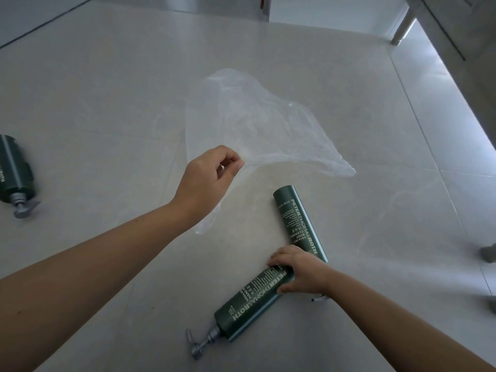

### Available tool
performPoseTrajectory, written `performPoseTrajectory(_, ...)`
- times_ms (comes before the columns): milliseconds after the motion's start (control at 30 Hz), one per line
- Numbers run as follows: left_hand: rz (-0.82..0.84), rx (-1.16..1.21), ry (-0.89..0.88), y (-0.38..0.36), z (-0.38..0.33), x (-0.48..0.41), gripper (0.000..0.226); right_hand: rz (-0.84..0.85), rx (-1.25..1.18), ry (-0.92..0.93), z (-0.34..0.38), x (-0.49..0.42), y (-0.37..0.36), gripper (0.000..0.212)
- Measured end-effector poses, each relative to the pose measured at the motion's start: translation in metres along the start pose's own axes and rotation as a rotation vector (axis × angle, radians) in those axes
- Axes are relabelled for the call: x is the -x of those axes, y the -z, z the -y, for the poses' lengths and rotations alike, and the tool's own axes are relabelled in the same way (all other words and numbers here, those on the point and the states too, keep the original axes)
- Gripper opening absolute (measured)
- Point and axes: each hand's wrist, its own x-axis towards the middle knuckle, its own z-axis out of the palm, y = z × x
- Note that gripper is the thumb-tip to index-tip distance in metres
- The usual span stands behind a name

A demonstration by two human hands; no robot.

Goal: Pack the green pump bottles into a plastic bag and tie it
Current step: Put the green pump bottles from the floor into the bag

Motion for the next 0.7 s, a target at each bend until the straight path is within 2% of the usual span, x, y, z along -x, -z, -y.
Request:
performPoseTrajectory(233, 0.020, -0.008, -0.019, -0.001, -0.006, 0.003, 0.007, 0.070, 0.164, 0.013, -0.003, 0.004, -0.005, 0.069)
performPoseTrajectory(700, 0.028, 0.021, 0.042, 0.002, -0.016, 0.011, 0.008, 0.062, 0.187, -0.023, 0.002, 0.004, -0.017, 0.068)
